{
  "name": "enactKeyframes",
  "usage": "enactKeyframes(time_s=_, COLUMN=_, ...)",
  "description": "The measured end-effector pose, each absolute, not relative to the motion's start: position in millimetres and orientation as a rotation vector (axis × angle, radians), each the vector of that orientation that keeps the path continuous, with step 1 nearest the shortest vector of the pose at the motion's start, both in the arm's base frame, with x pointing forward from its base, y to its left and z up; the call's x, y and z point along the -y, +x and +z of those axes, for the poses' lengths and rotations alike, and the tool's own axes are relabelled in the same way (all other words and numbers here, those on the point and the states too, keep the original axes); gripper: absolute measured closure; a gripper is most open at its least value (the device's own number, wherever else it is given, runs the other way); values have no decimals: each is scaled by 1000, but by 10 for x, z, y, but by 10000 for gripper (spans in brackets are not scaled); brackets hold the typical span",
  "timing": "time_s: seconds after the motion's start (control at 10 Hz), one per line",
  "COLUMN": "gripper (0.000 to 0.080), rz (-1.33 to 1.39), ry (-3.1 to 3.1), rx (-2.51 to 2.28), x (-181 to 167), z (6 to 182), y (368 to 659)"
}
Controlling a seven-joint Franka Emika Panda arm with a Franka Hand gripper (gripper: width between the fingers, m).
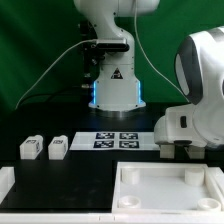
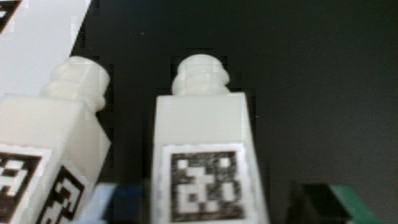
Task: Assemble one leg
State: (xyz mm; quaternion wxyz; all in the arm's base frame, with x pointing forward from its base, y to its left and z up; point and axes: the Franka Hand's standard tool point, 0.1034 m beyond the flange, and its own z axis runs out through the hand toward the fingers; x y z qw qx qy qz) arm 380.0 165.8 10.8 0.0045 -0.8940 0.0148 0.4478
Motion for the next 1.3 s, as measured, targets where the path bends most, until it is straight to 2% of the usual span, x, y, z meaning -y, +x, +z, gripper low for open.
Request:
enactKeyframes(time_s=0.1, gripper=512, rz=1403, ry=-2800, rx=-46, x=-1659, z=108, y=3800)
enactKeyframes(time_s=0.9, gripper=509, rz=1387, ry=-2801, rx=11, x=-1630, z=133, y=3857)
enactKeyframes(time_s=1.1, gripper=509, rz=1264, ry=-2819, rx=111, x=-1459, z=661, y=4353)
enactKeyframes(time_s=1.2, gripper=509, rz=1155, ry=-2855, rx=103, x=-1421, z=843, y=4574)
enactKeyframes(time_s=1.3, gripper=509, rz=998, ry=-2903, rx=93, x=-1342, z=1165, y=4788)
